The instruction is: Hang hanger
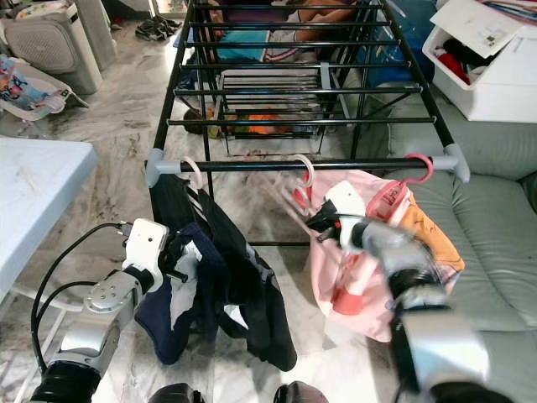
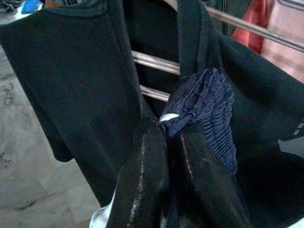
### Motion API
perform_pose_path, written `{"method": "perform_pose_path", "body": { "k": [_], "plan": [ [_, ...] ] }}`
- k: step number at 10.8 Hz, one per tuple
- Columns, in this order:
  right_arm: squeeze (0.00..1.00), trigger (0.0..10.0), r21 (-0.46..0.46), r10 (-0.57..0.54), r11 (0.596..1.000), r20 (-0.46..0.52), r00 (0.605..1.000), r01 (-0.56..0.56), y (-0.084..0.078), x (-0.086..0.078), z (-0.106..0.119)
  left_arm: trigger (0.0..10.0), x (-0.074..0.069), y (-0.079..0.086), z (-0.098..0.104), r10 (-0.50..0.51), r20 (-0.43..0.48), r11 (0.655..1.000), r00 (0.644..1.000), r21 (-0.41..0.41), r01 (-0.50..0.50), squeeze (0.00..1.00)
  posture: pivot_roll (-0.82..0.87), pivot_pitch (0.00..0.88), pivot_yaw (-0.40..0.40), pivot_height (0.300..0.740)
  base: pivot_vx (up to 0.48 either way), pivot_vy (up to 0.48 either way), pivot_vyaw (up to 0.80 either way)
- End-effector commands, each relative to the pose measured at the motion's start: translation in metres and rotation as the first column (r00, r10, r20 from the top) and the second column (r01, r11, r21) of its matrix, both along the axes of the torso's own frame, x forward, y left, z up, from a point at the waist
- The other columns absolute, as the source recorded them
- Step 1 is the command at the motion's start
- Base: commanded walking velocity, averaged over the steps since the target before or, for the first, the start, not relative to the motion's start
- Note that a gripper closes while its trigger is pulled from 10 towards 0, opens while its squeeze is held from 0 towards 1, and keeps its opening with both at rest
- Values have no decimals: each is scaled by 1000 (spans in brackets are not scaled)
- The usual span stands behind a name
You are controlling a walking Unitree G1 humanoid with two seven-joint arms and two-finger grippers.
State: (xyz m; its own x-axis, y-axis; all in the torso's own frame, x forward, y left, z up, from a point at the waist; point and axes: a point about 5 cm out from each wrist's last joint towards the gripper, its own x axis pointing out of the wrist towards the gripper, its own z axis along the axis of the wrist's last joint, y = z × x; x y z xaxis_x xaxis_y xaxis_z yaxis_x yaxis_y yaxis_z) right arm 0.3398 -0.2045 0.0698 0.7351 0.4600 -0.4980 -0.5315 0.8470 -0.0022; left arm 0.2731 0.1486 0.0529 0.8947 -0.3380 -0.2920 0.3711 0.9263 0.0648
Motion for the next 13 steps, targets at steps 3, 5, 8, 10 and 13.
{"method": "perform_pose_path", "body": {
  "k": [3, 5, 8, 10, 13],
  "plan": [
    [0, 0, 121, -201, 974, 54, 978, 193, 3, -4, -4, 10000, 3, 5, 5, -8, 26, 1000, 1000, 15, 7, 0, -27, 0, -10, 740, 0, 0, 0],
    [0, 0, 238, -324, 930, 162, 932, 281, 6, -15, 3, 10000, 2, 7, 7, 34, 49, 999, 998, -10, -34, 0, -41, 0, -17, 740, 0, 0, 0],
    [0, 10000, 290, -435, 878, 156, 887, 380, 24, -66, -15, 10000, -1, 7, 2, 40, 24, 999, 999, -36, -39, 0, -67, 0, 11, 740, 0, 0, 0],
    [0, 10000, 250, -473, 864, 103, 875, 438, 21, -81, -25, 10000, 4, 4, 6, 35, 33, 999, 999, -39, -33, 0, -77, 0, 16, 740, -124, 0, 0],
    [0, 10000, 152, -484, 872, 121, 867, 465, 15, -81, -27, 10000, 3, 2, 4, 24, 25, 999, 999, -40, -23, 0, -81, 0, 17, 740, -267, 0, 0]
  ]
}}
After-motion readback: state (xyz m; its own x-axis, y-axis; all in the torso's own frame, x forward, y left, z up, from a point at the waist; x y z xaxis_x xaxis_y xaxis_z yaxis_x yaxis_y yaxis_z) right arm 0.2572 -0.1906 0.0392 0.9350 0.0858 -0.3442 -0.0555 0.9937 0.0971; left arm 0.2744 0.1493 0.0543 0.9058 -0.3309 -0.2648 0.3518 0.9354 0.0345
